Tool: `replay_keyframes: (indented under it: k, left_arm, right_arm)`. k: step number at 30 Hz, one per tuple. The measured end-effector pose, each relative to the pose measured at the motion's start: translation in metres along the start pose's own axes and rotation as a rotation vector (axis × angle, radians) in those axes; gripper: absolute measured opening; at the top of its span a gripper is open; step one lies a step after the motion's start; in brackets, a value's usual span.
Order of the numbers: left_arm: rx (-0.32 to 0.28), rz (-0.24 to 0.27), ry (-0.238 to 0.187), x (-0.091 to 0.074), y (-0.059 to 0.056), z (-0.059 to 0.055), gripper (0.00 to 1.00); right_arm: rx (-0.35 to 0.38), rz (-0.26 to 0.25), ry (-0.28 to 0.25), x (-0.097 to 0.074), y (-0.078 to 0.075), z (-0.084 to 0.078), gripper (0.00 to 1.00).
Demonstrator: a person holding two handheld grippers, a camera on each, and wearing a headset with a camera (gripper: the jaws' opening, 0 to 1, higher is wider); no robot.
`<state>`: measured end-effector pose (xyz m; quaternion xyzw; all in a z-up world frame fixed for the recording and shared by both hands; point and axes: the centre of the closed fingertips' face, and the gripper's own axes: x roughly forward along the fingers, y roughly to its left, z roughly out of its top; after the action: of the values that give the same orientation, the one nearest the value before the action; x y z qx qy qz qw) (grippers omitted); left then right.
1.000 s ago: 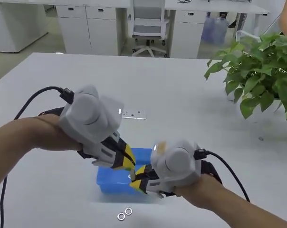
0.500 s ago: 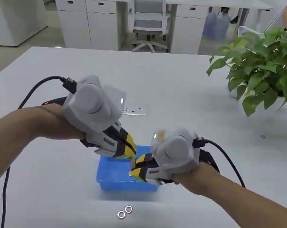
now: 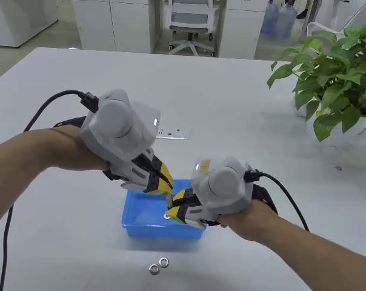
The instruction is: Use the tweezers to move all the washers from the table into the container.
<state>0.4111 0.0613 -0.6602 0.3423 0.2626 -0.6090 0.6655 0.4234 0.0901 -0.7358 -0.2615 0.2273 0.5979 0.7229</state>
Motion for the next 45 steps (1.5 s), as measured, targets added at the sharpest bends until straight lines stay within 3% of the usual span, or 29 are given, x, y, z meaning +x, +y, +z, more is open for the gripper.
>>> replay_keyframes:
  k: [17,33,45]
  left_arm:
    - [-0.025,-0.005,0.003,0.016,0.013,-0.020,0.06]
    - [-0.038,-0.019,0.004,0.026,0.019,-0.030,0.06]
    - [-0.032,-0.021,0.006,0.023,0.017,-0.029,0.06]
  right_arm:
    - [0.015,0.021,0.027,0.020,-0.012,-0.016,0.11]
    - [0.019,0.046,0.044,0.030,-0.017,-0.025,0.11]
    - [0.015,0.048,0.043,0.029,-0.016,-0.023,0.12]
